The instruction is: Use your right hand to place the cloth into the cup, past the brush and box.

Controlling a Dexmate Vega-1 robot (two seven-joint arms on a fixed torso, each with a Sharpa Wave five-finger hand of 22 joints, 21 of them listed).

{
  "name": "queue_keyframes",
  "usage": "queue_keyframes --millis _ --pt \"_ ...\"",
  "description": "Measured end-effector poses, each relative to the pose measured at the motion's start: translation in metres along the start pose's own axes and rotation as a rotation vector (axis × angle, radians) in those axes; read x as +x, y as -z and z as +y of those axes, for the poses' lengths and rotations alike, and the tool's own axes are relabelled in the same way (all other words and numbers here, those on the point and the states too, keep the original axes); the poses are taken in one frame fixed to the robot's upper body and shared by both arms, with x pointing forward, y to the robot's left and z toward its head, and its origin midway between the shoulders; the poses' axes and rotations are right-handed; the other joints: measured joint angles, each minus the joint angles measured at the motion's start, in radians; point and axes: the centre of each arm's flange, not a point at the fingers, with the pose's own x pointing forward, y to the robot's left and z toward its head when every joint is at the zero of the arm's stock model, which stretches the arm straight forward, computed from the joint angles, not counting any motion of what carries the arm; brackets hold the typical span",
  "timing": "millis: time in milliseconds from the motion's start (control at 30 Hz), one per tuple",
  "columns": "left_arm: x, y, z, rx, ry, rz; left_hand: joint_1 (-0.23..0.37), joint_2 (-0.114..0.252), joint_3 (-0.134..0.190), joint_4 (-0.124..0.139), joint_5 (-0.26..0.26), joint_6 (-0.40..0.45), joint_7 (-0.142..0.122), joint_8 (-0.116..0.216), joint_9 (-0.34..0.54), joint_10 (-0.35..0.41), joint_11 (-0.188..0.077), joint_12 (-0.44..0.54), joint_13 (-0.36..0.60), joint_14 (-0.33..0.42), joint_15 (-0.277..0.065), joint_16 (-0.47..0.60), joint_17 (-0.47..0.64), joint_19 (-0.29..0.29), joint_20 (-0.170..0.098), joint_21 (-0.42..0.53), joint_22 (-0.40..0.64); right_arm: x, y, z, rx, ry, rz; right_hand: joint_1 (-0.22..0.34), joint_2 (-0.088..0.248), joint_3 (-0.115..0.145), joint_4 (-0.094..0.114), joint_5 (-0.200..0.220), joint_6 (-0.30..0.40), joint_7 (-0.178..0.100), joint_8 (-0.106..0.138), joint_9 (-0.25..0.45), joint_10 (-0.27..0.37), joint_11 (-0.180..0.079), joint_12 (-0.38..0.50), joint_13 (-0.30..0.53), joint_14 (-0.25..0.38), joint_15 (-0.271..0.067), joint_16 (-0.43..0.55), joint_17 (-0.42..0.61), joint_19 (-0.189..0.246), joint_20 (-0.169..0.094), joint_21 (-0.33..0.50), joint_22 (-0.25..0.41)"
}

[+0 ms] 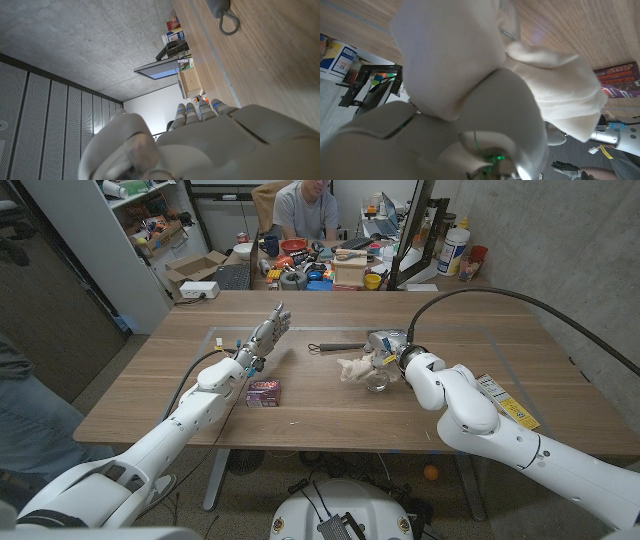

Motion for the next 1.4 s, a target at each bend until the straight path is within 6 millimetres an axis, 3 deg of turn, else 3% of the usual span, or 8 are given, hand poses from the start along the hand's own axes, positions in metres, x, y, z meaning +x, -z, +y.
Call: queue_keyframes --millis 133,200,300,433,600,667,833,1400 --pt "0.001 -0.001 0.0 0.002 0.005 -0.001 0.0 0.0 0.0 0.0 0.0 0.002 0.002 0.0 0.0 0.002 0.002 0.0 0.0 0.0 0.0 0.0 0.0 0.0 0.0 0.0 0.0 0.001 -0.002 -0.002 -0.019 -0.016 -0.011 -0.071 -0.004 -0.016 0.028 0.0 -0.061 -0.015 -0.024 -0.004 0.014 -0.009 -0.054 -0.006 -0.001 -0.027 -0.039 -0.039 0.0 0.0 -0.004 -0.031" --pt "0.002 -0.001 -0.001 0.003 0.008 -0.001 0.0 0.0 0.0 0.0 0.0 0.005 0.005 0.0 0.0 0.004 0.004 0.0 0.0 0.0 0.0 0.0 0.0 0.0 0.0 0.0 0.0 0.0 -0.001 -0.004 -0.021 -0.014 -0.012 -0.113 -0.012 -0.026 0.043 0.004 -0.098 -0.018 -0.035 -0.006 -0.018 -0.022 -0.081 -0.014 -0.015 -0.041 -0.065 -0.067 -0.018 -0.018 -0.013 -0.055" --pt "0.003 -0.002 -0.002 0.005 0.014 -0.002 0.0 0.0 0.0 0.0 0.0 0.009 0.001 0.0 0.0 0.006 0.006 0.0 0.0 0.0 0.0 0.0 0.0 -0.004 0.004 0.0 0.0 -0.002 -0.002 -0.008 -0.026 -0.015 -0.016 -0.17 -0.03 -0.042 0.055 0.005 -0.16 -0.019 -0.044 -0.005 -0.087 -0.004 -0.121 -0.028 -0.028 -0.052 -0.102 -0.108 -0.036 -0.036 -0.024 -0.097" --pt "0.006 -0.003 -0.004 0.008 0.024 -0.003 0.0 0.0 0.0 0.0 0.0 0.011 0.0 0.0 0.0 0.006 0.006 0.0 0.0 0.0 0.0 0.0 0.0 -0.006 0.006 0.0 0.0 -0.005 -0.002 -0.016 -0.034 -0.015 -0.019 -0.209 -0.069 -0.051 0.059 0.005 -0.245 -0.016 -0.054 -0.005 -0.155 0.01 -0.16 -0.045 -0.068 -0.016 -0.139 -0.153 -0.059 -0.027 -0.045 -0.134" --pt "0.008 -0.004 -0.006 0.011 0.034 -0.004 0.0 0.0 0.0 0.0 0.0 0.011 0.0 0.0 0.0 0.008 0.003 0.0 0.0 0.0 0.0 0.0 0.0 -0.006 0.006 0.0 0.0 -0.008 -0.002 -0.022 -0.045 -0.021 -0.016 -0.228 -0.087 -0.051 0.059 0.0 -0.296 -0.007 -0.062 -0.011 -0.197 0.028 -0.183 -0.06 -0.106 0.024 -0.158 -0.184 -0.095 0.0 -0.06 -0.14" --pt "0.008 -0.005 -0.007 0.012 0.038 -0.004 0.0 0.0 0.0 0.0 0.0 0.011 0.0 0.0 0.0 0.011 0.0 0.0 0.0 0.0 0.0 0.0 0.0 -0.006 0.006 0.0 0.0 -0.009 -0.002 -0.024 -0.049 -0.024 -0.015 -0.234 -0.094 -0.058 0.057 0.0 -0.31 -0.004 -0.06 -0.009 -0.217 0.034 -0.191 -0.065 -0.119 0.036 -0.161 -0.194 -0.098 0.028 -0.07 -0.14" --pt "0.01 -0.005 -0.009 0.012 0.047 -0.004 0.0 0.0 -0.002 -0.002 0.0 0.017 -0.001 0.0 0.0 0.011 0.0 0.0 0.0 0.0 0.0 0.0 0.0 -0.002 0.009 0.0 0.0 -0.011 -0.002 -0.027 -0.058 -0.039 -0.009 -0.26 -0.104 -0.065 0.064 0.0 -0.322 -0.002 -0.052 -0.011 -0.243 0.043 -0.201 -0.075 -0.125 0.069 -0.162 -0.217 -0.074 0.058 -0.078 -0.145" --pt "0.013 -0.005 -0.013 0.012 0.065 0.005 0.004 0.004 -0.007 -0.001 0.0 0.025 0.0 0.0 0.0 0.011 0.0 0.0 0.0 0.005 0.005 0.0 0.0 -0.002 0.009 0.0 0.0 -0.015 0.002 -0.039 -0.06 -0.033 0.013 -0.336 -0.125 -0.092 0.092 0.0 -0.342 -0.008 -0.044 -0.016 -0.268 0.05 -0.218 -0.096 -0.175 0.116 -0.165 -0.261 -0.049 0.075 -0.11 -0.144"
